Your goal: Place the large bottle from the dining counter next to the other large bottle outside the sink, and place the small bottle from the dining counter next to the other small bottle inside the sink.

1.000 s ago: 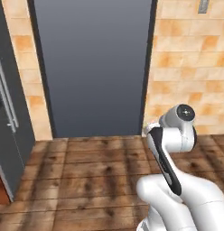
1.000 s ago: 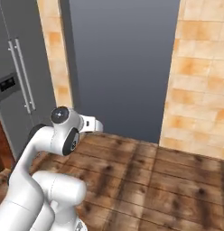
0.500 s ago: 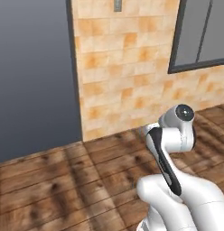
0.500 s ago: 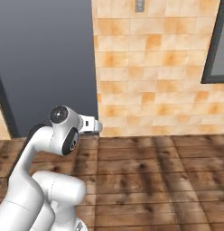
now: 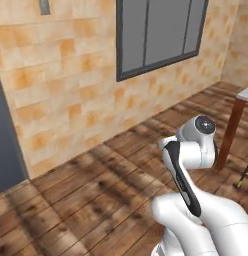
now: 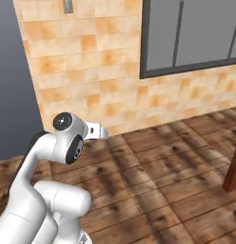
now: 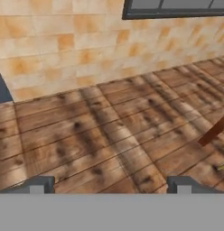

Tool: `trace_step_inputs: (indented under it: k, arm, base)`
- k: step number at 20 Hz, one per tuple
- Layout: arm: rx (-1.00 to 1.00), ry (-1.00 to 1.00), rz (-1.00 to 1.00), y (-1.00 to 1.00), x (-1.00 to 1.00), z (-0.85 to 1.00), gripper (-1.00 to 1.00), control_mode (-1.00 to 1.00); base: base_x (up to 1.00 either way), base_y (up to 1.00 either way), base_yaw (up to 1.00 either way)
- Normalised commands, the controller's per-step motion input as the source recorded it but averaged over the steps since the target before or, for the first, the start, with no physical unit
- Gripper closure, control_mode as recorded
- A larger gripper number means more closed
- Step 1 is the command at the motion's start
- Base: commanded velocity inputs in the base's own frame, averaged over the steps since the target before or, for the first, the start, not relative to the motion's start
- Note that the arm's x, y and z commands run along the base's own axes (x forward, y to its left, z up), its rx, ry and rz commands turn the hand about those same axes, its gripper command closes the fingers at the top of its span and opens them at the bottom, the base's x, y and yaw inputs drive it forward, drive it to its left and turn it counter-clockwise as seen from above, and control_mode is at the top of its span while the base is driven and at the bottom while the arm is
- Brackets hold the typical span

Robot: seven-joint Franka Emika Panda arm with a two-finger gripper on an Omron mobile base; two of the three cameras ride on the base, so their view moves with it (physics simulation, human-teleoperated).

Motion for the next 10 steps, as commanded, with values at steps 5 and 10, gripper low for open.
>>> trace_step_inputs:
  k: [5, 10]
  arm:
    - [0.0, 0.0, 0.0, 0.0, 0.0, 0.0, -1.0, 1.0]
    - [0.0, 0.0, 0.0, 0.0, 0.0, 0.0, -1.0, 1.0]
  base:
    - [0.0, -0.43, -0.51]
    - [0.15, -0.34, -0.46]
